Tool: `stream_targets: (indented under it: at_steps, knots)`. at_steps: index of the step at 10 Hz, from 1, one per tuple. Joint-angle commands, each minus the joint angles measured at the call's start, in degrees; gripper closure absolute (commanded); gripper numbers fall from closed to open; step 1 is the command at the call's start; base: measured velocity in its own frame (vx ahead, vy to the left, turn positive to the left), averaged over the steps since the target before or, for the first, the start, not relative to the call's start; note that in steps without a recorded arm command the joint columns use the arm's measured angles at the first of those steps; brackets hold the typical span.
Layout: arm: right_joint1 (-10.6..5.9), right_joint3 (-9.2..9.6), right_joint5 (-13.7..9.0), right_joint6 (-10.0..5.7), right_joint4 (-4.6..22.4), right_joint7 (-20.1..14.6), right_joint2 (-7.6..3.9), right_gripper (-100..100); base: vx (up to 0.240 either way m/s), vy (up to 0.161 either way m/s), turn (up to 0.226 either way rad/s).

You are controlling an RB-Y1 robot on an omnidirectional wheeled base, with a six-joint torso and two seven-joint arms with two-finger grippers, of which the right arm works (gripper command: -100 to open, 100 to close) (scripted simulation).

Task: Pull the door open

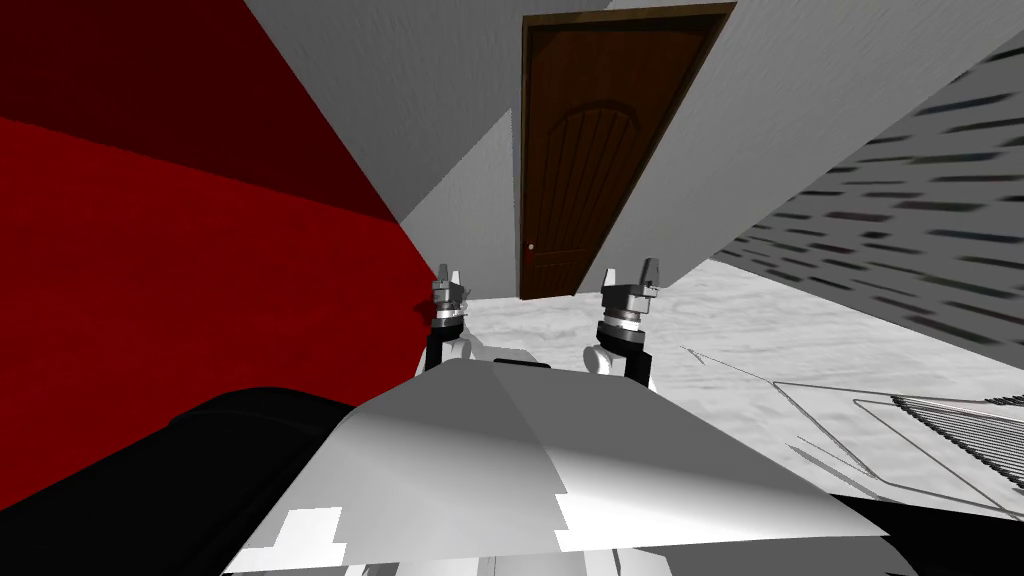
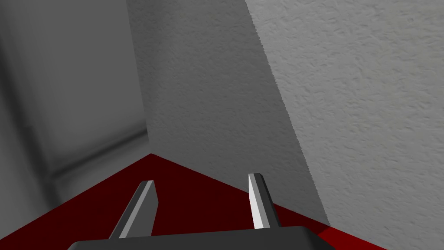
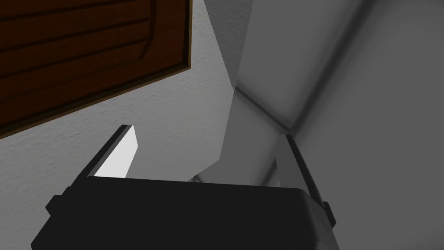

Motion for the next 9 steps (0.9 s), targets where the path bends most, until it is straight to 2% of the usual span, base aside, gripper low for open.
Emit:
stream_targets:
  at_steps: [1,4,5,9]
  knots:
    - [-1.08,0.88,-0.9,-0.17,1.7,-1.7,-0.72,-100,0.107,0.036,-0.034]
    - [-2.89,2.63,-2.8,-0.20,4.2,-4.8,-2.15,-100,0.100,0.029,-0.035]
    - [-3.95,3.66,-3.9,-0.21,5.8,-6.7,-2.94,-100,0.109,0.023,-0.046]
    - [-6.19,5.83,-6.3,-0.24,9.0,-10.6,-4.56,-100,0.098,0.031,-0.036]
